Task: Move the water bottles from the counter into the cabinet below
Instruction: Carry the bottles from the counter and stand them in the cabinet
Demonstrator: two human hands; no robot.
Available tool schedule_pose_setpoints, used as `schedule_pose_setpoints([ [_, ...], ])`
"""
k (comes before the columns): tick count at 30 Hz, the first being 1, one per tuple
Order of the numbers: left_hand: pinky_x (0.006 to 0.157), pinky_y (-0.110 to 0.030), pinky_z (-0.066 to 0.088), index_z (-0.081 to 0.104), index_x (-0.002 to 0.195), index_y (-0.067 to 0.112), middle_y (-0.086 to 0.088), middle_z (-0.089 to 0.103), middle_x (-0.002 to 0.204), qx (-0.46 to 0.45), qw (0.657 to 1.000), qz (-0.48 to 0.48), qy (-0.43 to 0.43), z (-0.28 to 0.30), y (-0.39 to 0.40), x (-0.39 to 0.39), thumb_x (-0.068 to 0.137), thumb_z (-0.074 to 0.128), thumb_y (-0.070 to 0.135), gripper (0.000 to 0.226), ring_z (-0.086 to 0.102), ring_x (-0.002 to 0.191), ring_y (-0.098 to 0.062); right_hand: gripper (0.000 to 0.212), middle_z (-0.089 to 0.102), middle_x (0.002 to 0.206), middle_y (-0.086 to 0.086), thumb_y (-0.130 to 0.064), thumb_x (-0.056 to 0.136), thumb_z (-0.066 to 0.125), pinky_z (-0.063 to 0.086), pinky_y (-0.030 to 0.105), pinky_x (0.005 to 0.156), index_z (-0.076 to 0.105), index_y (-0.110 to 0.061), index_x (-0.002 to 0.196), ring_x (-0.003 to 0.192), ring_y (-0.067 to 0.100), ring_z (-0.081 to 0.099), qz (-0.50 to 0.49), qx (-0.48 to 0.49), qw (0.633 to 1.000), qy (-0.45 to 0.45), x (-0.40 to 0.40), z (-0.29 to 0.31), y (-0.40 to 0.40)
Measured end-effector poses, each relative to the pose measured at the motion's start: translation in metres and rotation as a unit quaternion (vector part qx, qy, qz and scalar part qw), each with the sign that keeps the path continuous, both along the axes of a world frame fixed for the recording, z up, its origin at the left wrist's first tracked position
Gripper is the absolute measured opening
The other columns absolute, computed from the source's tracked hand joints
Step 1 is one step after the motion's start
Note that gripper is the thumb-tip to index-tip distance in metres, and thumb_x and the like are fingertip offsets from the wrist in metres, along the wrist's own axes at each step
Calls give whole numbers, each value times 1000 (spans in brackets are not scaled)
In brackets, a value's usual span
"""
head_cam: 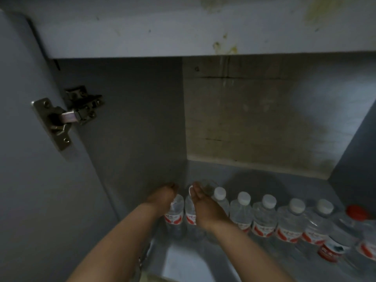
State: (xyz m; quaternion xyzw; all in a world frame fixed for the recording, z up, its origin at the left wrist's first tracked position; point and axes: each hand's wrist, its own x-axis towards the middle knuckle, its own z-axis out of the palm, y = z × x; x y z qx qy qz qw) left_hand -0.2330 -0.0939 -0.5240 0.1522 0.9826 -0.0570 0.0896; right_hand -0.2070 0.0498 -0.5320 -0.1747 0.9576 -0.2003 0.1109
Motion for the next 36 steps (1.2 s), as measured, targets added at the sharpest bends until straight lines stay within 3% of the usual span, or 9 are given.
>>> schedule_pose_setpoints([
  [9,116,-24,22,24,147,9,-10,29,154,121,991,59,16,-12,-2,-11,100,35,10,48,33,140,-22,69,-15,161,3,5,96,33,5,25,123,-7,-7,151,150,17,-8,-2,10,1000,9,4,-1,-2],
  [14,121,-25,10,10,151,11,-9,9,160,135,988,74,-7,-9,-3,-1,99,38,9,58,11,149,-22,62,-14,161,4,4,99,26,0,25,122,-7,-5,151,150,18,-9,-18,23,1000,8,9,7,-5],
  [21,100,-27,46,55,127,8,-21,58,127,125,978,163,46,36,-16,81,92,33,9,41,55,120,-34,55,7,162,3,-27,102,35,16,26,120,13,-19,152,149,21,13,-47,6,999,-26,41,43,-6],
  [23,106,-26,41,55,128,11,-20,54,133,114,982,148,7,57,-17,113,92,36,15,42,49,128,-34,61,42,148,16,-27,82,69,44,31,105,49,-11,137,132,28,49,-44,37,998,7,60,64,-8],
  [24,114,-28,31,47,136,13,-16,43,145,103,982,152,-50,70,-18,128,95,36,20,43,37,138,-31,62,67,123,16,-31,55,87,58,30,82,72,-13,112,105,27,70,-42,62,997,25,71,77,-9],
  [26,116,-36,31,49,135,12,-14,41,147,102,982,149,-55,99,-15,154,95,36,29,45,35,139,-34,55,79,82,1,-36,24,92,60,28,55,81,-21,76,67,18,76,-49,101,993,38,95,99,-8],
  [30,121,-34,16,23,148,22,-2,14,160,103,967,186,-140,194,-4,206,98,35,26,51,8,149,-24,41,80,81,6,-39,42,70,61,36,58,81,-15,73,71,24,77,-13,130,991,11,145,173,-4],
  [34,121,-34,15,21,148,25,4,10,160,98,956,238,-142,298,-7,249,99,34,28,51,4,149,-21,45,79,76,7,-38,29,90,60,35,54,80,-16,67,68,24,77,-9,134,991,-18,191,276,-11],
  [36,121,-34,16,21,148,25,2,11,161,99,954,249,-137,348,-11,267,100,33,29,50,5,149,-22,49,76,92,15,-36,43,90,61,39,67,78,-11,83,84,31,75,-6,145,989,-33,214,331,-15],
])
